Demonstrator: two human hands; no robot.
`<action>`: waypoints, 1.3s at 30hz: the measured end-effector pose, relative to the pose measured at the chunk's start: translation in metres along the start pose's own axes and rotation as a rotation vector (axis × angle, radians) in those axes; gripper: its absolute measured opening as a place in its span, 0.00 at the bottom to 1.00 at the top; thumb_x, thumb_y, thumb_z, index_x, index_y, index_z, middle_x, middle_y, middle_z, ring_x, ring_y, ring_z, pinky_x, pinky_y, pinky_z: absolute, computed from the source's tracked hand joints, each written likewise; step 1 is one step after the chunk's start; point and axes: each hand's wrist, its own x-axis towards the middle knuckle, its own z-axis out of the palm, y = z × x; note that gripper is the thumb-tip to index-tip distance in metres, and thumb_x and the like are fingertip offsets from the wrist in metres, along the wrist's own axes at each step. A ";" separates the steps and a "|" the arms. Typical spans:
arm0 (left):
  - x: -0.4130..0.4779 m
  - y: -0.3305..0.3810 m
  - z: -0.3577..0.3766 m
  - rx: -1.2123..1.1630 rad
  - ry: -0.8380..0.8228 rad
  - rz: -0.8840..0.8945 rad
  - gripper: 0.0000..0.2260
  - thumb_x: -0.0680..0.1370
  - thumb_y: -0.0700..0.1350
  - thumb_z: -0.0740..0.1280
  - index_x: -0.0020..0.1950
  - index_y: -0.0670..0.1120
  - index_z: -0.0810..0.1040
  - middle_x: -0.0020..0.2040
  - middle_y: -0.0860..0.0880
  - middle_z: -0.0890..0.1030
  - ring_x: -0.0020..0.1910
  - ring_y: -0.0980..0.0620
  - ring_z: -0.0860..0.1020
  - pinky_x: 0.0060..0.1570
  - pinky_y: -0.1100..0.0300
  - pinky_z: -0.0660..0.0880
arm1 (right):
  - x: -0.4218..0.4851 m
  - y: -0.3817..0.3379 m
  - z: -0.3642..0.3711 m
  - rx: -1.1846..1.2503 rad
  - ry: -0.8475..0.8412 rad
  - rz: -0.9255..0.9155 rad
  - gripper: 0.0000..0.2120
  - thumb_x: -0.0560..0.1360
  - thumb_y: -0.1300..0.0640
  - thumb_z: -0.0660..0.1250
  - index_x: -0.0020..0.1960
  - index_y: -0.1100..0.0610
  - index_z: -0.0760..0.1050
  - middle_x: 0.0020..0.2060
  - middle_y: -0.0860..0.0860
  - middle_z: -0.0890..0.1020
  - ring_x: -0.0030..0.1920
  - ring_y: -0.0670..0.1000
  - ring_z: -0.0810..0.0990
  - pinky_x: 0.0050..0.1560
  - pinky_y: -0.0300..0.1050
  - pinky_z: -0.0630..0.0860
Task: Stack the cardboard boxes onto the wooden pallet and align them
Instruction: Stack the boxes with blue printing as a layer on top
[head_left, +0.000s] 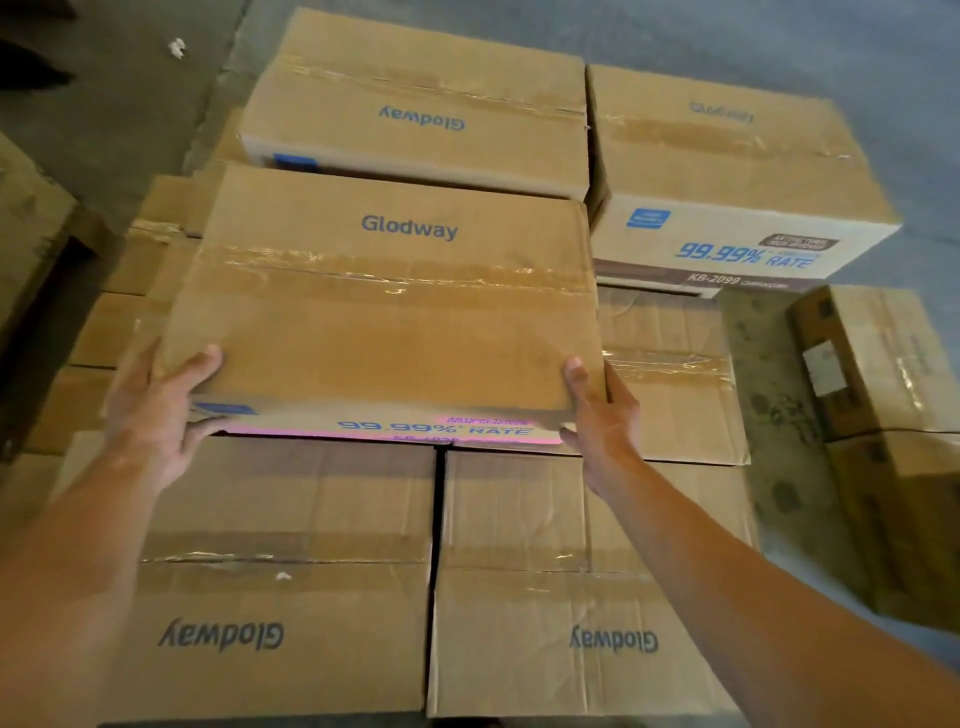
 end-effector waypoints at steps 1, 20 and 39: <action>-0.002 0.001 0.004 0.014 -0.006 0.008 0.25 0.74 0.47 0.76 0.68 0.64 0.73 0.63 0.57 0.79 0.63 0.48 0.78 0.55 0.38 0.79 | 0.002 0.000 -0.002 -0.003 0.008 -0.004 0.39 0.67 0.31 0.72 0.75 0.43 0.70 0.66 0.43 0.79 0.61 0.50 0.80 0.54 0.55 0.83; -0.164 0.027 0.183 0.777 0.279 0.647 0.24 0.77 0.50 0.69 0.72 0.43 0.74 0.69 0.41 0.76 0.69 0.41 0.72 0.70 0.50 0.66 | 0.036 -0.057 -0.190 -0.333 0.056 -0.187 0.28 0.81 0.40 0.62 0.77 0.52 0.67 0.72 0.54 0.74 0.71 0.59 0.72 0.65 0.49 0.69; -0.517 -0.148 0.734 1.170 -0.768 0.873 0.24 0.78 0.51 0.71 0.72 0.46 0.74 0.70 0.44 0.76 0.69 0.43 0.74 0.67 0.54 0.68 | 0.146 0.003 -0.748 -0.136 0.544 0.107 0.30 0.82 0.39 0.58 0.79 0.55 0.62 0.76 0.55 0.68 0.75 0.58 0.66 0.75 0.57 0.63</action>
